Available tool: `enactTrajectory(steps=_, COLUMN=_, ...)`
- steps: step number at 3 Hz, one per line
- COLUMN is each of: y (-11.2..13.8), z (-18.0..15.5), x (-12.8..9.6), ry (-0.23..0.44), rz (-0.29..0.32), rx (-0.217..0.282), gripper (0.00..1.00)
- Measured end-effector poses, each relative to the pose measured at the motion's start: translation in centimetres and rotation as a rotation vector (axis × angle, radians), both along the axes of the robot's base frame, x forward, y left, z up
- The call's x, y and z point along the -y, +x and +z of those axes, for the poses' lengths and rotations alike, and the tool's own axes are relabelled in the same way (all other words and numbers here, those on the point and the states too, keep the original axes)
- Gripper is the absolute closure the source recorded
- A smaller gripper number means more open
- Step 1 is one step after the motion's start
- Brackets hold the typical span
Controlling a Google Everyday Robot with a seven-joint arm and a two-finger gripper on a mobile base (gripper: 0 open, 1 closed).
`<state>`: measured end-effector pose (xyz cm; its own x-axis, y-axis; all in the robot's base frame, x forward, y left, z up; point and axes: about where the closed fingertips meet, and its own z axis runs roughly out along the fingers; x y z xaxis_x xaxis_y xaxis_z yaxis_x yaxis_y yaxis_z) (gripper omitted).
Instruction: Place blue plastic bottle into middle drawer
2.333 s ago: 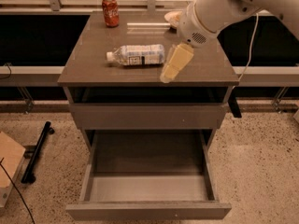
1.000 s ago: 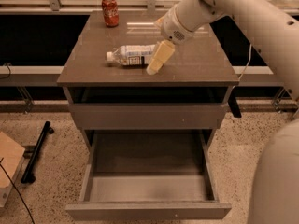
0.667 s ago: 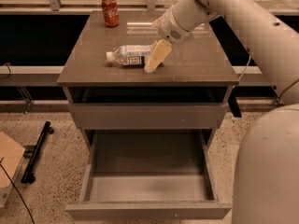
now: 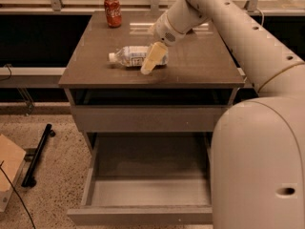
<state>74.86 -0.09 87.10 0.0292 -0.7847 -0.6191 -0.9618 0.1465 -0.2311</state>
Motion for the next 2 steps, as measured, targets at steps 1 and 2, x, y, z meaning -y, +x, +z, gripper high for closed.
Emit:
enactTrajectory(steps=1, y=0.64, z=-1.37, x=-0.83, ry=-0.010, rz=0.008, rx=-0.038, gripper=0.00)
enactTrajectory(steps=2, y=0.97, z=-2.36, x=-1.37, ry=-0.024, rz=0.017, rx=-0.068, gripper=0.17)
